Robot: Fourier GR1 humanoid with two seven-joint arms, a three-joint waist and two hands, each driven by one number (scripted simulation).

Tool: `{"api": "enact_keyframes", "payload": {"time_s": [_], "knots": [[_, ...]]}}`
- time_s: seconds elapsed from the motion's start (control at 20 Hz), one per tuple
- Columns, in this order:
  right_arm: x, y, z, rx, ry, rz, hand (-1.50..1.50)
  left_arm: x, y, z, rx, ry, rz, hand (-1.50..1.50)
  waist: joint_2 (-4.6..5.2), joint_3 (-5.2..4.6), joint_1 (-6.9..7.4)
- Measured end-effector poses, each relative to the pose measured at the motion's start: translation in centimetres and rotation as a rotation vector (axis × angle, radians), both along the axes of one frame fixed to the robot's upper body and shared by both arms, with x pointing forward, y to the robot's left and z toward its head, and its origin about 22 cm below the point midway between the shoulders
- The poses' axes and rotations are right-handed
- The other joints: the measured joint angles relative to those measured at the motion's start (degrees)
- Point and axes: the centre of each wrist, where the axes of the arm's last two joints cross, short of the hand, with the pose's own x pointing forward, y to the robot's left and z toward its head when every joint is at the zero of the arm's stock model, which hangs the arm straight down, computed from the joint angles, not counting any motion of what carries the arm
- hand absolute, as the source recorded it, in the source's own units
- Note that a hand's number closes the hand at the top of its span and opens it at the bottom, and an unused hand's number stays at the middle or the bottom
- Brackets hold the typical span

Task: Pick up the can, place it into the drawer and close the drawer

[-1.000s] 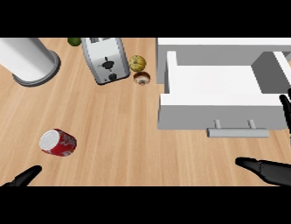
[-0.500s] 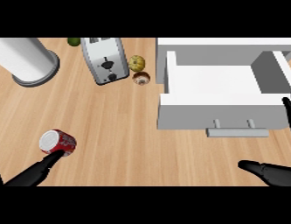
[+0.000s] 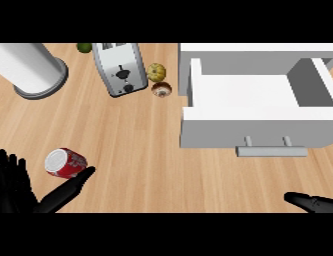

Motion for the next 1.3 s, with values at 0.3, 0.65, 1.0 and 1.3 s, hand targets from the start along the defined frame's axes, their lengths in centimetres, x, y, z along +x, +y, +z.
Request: {"api": "enact_keyframes", "payload": {"time_s": [0.3, 0.65, 1.0, 1.3], "knots": [[-1.0, -0.8, 0.3, -0.002, -0.004, 0.001, -1.50, 0.3, 0.3, -4.0, -0.003, 0.026, 0.034, -1.50, 0.00, -0.01, -0.02], [-2.0, -1.1, 1.0, -0.003, -0.007, 0.001, -1.50, 0.7, 1.4, -7.3, -0.018, 0.042, 0.075, -1.50, 0.00, -0.03, -0.02], [-1.9, -1.0, 2.1, -0.001, -0.007, -0.006, -1.50, 0.7, 2.1, -10.9, -0.035, 0.067, 0.088, -1.50, 0.03, -0.01, -0.03], [-2.1, -2.3, 2.0, -0.005, -0.009, -0.014, -1.50, 1.2, 3.0, -13.5, -0.063, 0.073, 0.101, -1.50, 0.03, -0.01, -0.09]]}}
